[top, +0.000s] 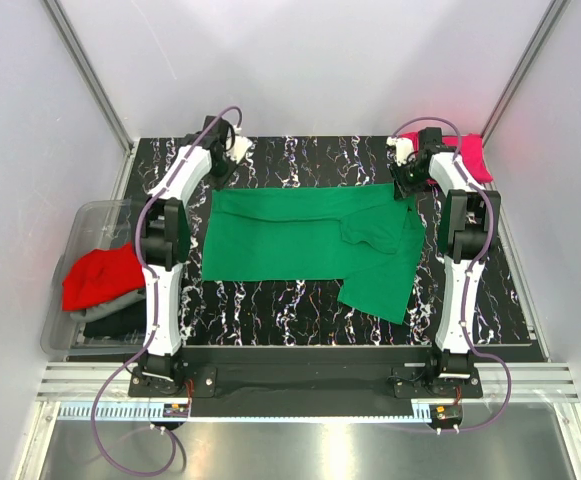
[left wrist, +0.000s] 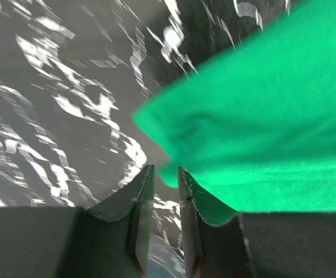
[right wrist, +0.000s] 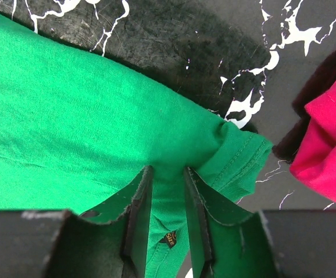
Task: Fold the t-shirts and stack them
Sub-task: Fold the tshirt
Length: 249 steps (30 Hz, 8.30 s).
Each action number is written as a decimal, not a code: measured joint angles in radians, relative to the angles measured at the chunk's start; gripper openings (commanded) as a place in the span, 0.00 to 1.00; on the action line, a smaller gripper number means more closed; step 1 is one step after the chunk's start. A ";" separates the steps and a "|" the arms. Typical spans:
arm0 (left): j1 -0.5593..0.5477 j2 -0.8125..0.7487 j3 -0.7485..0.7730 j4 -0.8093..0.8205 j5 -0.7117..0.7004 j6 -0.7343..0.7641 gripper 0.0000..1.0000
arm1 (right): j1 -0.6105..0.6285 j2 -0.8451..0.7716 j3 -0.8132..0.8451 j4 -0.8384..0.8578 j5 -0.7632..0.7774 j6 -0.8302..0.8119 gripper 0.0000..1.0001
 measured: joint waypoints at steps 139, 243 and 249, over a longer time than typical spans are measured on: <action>-0.022 -0.145 -0.364 0.005 -0.016 0.034 0.01 | 0.006 -0.016 -0.037 0.034 0.001 0.002 0.36; -0.095 -0.517 -0.618 0.038 -0.033 -0.045 0.61 | 0.160 -1.083 -1.328 -0.227 -0.186 -1.275 0.41; -0.093 -0.514 -0.618 0.040 -0.033 -0.044 0.61 | 0.163 -1.065 -1.328 -0.185 -0.156 -1.281 0.39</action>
